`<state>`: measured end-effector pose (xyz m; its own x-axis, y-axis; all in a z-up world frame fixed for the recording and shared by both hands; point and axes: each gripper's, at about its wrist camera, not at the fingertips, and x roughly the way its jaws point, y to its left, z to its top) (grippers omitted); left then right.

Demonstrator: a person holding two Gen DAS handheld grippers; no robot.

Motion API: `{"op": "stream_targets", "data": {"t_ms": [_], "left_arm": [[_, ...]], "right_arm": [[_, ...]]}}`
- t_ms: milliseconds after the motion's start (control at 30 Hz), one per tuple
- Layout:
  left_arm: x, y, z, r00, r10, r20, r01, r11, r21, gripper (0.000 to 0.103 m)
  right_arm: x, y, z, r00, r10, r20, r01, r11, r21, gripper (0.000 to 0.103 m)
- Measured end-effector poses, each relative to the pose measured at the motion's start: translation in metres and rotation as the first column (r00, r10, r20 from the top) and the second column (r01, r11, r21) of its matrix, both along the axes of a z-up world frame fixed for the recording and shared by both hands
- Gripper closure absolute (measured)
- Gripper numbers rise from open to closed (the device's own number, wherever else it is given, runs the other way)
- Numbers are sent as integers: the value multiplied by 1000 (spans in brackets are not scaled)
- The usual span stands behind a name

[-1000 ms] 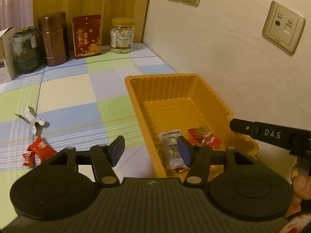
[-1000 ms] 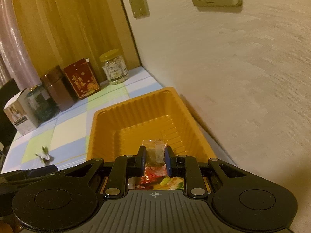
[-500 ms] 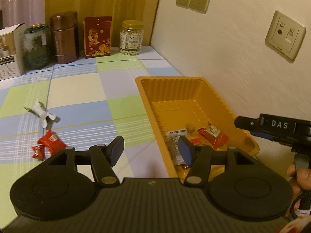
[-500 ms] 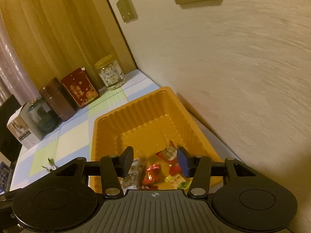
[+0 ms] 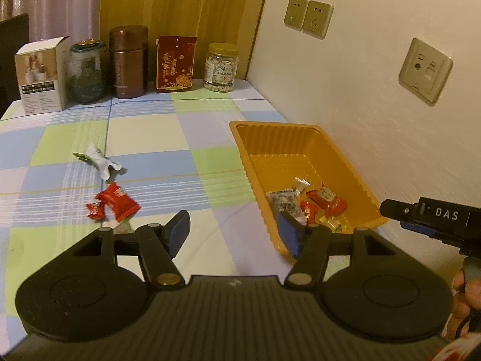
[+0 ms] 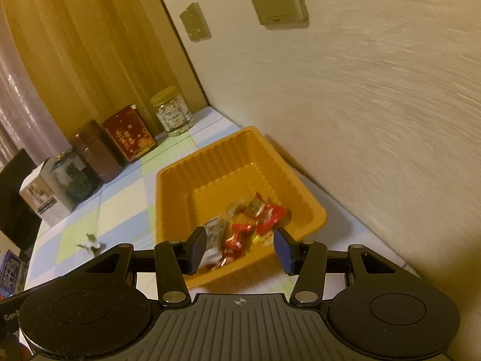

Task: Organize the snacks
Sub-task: 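Move both grippers back toward the remaining snacks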

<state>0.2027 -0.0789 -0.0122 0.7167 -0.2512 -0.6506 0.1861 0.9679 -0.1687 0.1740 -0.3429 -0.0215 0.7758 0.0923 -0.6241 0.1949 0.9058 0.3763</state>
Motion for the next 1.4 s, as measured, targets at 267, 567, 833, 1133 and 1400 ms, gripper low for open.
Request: {"op": "stream_targets", "data": {"t_ms": [267,567,833,1133,1400], "left_arm": [[-39,24,12,1000,15,21,-15,1000,10,40],[-72,68,16,996,81,26,-81,997,14,40],[-86,109,15,988,154,27,-155,988,17,40],[-90,139,12,976,218,22,-218,976,20,40],[-87,151,8,971,240,17,-241,971,16,40]], "right_arm": [[-31,32,13,999,39,14,-39,999,-8,53],[-50,72,19,994,111,22,-110,993,-30,53],[-52,97,22,987,161,26,-160,986,-42,53],[-48,120,21,977,212,20,-211,976,-61,53],[-43,136,16,968,250,10,-248,966,-73,53]]}}
